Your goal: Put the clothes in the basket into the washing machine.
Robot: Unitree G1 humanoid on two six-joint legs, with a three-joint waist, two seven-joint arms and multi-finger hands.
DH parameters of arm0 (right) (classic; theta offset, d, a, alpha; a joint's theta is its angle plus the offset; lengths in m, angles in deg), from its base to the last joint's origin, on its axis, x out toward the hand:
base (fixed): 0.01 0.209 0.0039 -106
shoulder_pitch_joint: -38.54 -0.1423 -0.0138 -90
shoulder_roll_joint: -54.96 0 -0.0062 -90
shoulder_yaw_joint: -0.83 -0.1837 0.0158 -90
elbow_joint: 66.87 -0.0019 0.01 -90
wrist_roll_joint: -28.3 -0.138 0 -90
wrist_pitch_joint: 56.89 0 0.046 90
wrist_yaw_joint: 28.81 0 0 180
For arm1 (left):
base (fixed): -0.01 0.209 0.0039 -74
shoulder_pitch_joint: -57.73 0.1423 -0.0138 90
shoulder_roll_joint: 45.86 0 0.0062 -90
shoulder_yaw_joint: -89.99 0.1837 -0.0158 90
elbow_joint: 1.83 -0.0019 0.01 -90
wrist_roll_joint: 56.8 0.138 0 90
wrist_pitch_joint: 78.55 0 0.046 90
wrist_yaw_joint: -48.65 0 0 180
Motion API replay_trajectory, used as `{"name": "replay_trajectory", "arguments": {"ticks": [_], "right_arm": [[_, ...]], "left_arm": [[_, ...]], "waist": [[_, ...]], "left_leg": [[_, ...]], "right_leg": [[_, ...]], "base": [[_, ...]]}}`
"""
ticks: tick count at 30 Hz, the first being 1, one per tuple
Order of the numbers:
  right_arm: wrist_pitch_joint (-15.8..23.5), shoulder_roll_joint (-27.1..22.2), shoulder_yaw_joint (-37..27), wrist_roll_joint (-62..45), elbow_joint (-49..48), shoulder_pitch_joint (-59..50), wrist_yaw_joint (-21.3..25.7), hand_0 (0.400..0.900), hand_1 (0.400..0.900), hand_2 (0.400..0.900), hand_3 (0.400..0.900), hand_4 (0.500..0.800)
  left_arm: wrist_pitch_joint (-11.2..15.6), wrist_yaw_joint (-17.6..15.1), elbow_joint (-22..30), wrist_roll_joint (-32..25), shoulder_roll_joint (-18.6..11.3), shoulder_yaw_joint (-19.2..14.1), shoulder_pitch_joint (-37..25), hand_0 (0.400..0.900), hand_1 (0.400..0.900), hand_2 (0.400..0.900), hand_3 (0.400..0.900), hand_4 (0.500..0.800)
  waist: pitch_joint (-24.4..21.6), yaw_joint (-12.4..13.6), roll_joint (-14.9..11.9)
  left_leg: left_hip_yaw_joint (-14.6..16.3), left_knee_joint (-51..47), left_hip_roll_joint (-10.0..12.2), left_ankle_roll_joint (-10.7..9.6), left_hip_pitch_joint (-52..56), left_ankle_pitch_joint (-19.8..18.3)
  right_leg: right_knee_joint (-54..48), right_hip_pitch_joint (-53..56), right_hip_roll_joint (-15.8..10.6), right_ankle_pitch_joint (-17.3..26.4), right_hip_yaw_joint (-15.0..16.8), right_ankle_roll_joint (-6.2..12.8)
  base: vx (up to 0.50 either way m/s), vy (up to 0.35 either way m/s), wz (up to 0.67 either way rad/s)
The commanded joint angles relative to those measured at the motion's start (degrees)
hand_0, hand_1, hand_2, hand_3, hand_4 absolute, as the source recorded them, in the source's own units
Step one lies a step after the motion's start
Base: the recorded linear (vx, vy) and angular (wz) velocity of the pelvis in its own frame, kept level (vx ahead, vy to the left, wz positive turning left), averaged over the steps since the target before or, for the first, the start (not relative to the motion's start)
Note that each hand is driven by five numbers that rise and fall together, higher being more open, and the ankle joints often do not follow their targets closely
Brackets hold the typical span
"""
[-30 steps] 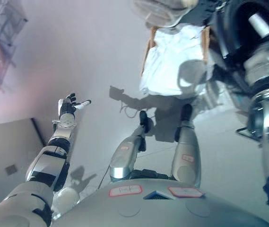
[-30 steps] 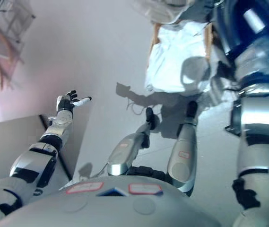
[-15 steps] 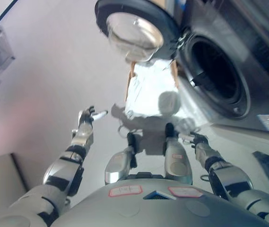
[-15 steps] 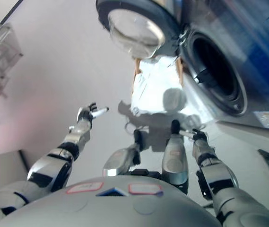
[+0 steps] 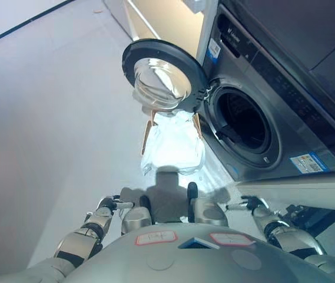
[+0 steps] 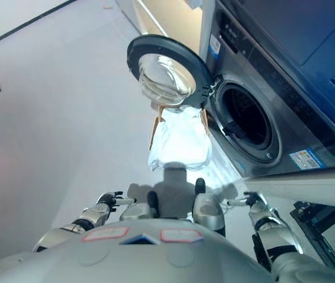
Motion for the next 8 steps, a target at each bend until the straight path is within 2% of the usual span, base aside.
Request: {"name": "replay_trajectory", "arguments": {"ticks": [1, 8], "right_arm": [[-0.32, -0.6, 1.34, -1.98, 0.88, 0.11, 0.2, 0.9, 0.9, 0.9, 0.9, 0.8], [1.3, -0.4, 1.62, -2.11, -3.09, 1.66, 0.46, 0.9, 0.9, 0.9, 0.9, 0.8]], "left_arm": [[0.96, 0.74, -0.6, 3.27, -1.7, -1.15, -3.57, 0.9, 0.9, 0.9, 0.9, 0.8], [1.57, 0.64, 0.39, 5.29, -2.02, -1.12, -1.44, 0.9, 0.9, 0.9, 0.9, 0.8]], "waist": [[-1.91, -1.28, -2.8], [-2.13, -1.5, -2.84]], "left_leg": [[-1.58, -0.06, -1.69, -0.49, -1.31, 1.6], [-0.61, 0.05, -2.19, 0.26, 0.55, 0.55]], "right_leg": [[1.23, 2.52, -4.14, 1.51, 1.53, 6.23], [1.21, 3.72, -4.11, 1.31, 2.76, 6.67]], "base": [[0.02, 0.03, -0.17], [-0.01, 0.022, -0.15]]}}
